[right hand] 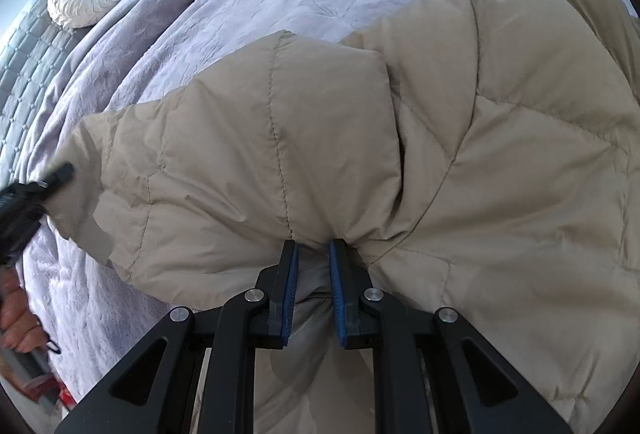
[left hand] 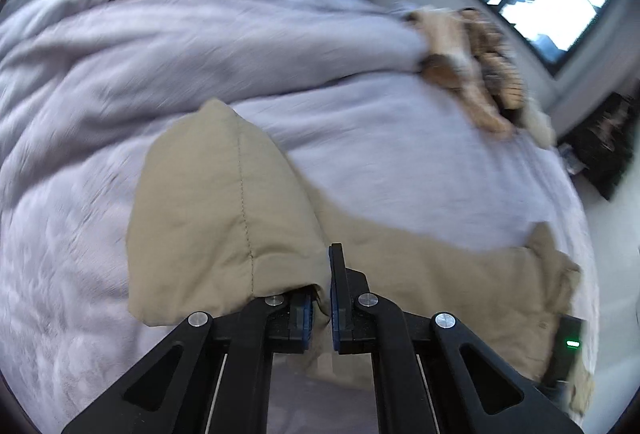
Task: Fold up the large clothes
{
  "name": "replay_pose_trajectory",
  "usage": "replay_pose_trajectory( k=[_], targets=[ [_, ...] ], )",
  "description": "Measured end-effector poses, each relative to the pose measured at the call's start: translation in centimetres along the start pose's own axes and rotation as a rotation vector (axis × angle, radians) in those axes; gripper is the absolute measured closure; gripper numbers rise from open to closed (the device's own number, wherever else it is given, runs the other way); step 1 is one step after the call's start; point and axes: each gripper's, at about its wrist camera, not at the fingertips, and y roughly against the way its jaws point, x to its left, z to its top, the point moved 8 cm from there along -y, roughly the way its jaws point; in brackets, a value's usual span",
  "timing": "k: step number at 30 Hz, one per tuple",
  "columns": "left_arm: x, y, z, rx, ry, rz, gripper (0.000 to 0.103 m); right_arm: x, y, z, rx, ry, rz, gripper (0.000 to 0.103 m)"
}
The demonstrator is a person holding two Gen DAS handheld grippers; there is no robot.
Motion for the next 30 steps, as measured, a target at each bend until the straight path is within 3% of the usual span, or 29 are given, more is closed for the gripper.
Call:
replay_pose_trajectory(
  k=[4, 8, 14, 18, 21, 24, 30],
  targets=[
    [-7.4, 2.1, 0.4, -0.042, -0.123, -0.106, 0.095, -1.0, 2.1, -0.9, -0.012, -0.066, 0.066, 0.087],
    [-15.7, 3.3, -1.3, -0.051, -0.251, -0.198, 0.095, -3.1, 6.1, -1.9, -0.054, -0.113, 0.095, 0.087],
    [-28.7, 1.1, -9.0, 0.033, -0.451, -0.304, 0.095, -11.3, 13.3, -4.9, -0.140, -0.209, 0.033, 0.087],
    [-34.9, -1.7, -16.5, 0.135, -0.599, -0.300, 0.095, -18.6, 16.9, -7.8, -0.181, -0.333, -0.047, 0.087],
    [-37.2, -3.1, -20.9, 0.175, -0.722, -0.238, 0.095, -22.5, 18.5, -10.1, -0.190, -0.409, -0.083, 0.087],
    [-37.0, -3.4, -23.3, 0.177, -0.799, -0.172, 0.095, -25.1, 19.2, -11.8, -0.177, -0.445, -0.098, 0.083],
    [-33.7, -3.1, -24.1, 0.263, -0.792, -0.167, 0.094, -27.0, 19.5, -12.6, -0.171, -0.474, -0.099, 0.083]
  ],
)
